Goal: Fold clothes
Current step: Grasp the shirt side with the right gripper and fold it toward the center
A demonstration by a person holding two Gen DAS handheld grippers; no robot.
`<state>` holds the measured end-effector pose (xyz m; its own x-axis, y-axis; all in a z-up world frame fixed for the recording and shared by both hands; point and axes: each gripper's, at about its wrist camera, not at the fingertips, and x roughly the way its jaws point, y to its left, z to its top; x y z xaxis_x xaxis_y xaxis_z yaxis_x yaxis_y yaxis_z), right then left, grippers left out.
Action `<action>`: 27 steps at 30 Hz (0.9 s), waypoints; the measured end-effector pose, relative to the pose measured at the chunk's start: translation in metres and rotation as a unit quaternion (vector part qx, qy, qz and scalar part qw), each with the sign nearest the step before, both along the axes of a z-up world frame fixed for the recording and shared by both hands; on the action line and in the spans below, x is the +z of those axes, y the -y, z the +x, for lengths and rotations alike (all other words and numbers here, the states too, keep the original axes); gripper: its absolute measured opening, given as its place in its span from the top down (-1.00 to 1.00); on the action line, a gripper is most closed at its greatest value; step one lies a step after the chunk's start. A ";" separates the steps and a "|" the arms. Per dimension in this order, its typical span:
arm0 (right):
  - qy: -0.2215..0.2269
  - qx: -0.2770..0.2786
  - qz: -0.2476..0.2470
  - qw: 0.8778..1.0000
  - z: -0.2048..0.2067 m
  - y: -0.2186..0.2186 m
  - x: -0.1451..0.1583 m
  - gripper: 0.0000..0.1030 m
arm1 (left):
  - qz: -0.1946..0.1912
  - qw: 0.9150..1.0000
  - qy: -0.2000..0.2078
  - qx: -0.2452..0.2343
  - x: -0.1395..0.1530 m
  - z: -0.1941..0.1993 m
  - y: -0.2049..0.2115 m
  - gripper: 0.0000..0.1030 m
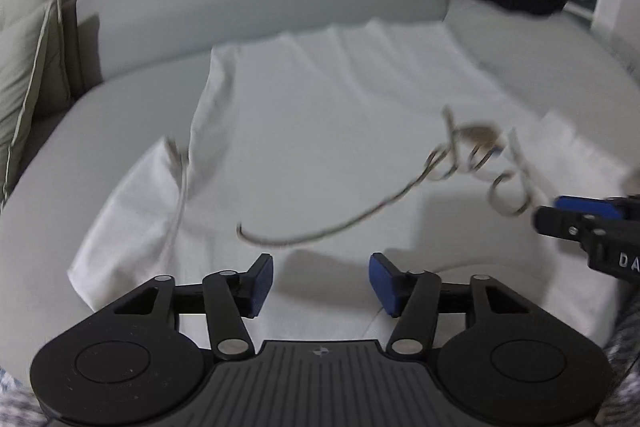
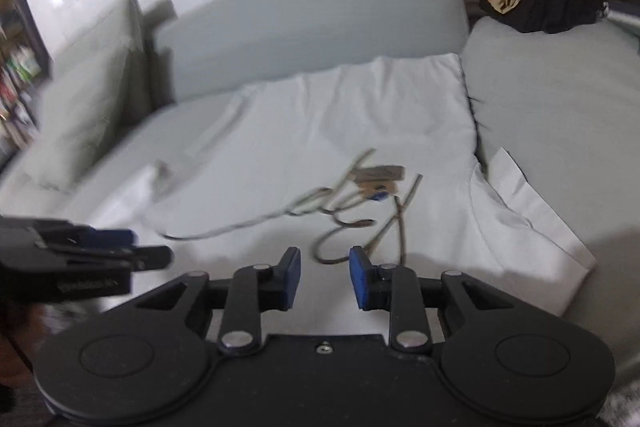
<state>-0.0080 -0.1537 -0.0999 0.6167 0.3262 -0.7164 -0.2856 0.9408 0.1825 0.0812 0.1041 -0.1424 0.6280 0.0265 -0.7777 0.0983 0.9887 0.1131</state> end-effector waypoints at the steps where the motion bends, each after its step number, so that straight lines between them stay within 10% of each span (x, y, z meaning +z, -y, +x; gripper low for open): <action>1: -0.001 0.001 -0.007 1.000 0.002 -0.002 -0.003 0.47 | 0.007 1.000 -0.006 0.005 -0.008 -0.002 -0.001 -0.20; 6: -0.015 0.004 -0.034 0.999 0.008 -0.007 -0.019 0.44 | 0.010 0.999 -0.022 -0.021 0.006 -0.036 -0.007 -0.18; 13: -0.037 -0.080 0.110 0.990 -0.012 0.073 -0.012 0.07 | -0.033 0.997 0.063 -0.035 0.028 -0.039 -0.007 -0.22; 17: 0.005 -0.207 0.178 0.962 0.009 0.133 -0.007 0.00 | -0.038 0.998 0.035 -0.032 0.015 -0.014 0.003 -0.25; 22: -0.067 -0.294 0.286 0.910 0.035 0.187 -0.032 0.04 | -0.047 0.999 0.009 -0.018 -0.001 -0.011 0.001 -0.34; 27: -0.085 -0.260 0.219 0.937 0.064 0.170 -0.042 0.20 | -0.055 0.998 0.009 -0.010 -0.003 -0.011 -0.003 -0.41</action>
<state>0.0560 -0.3241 -0.1416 0.6634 0.2979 -0.6864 0.2594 0.7689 0.5844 0.0698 0.1069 -0.1455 0.6413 -0.0715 -0.7640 0.1177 0.9930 0.0059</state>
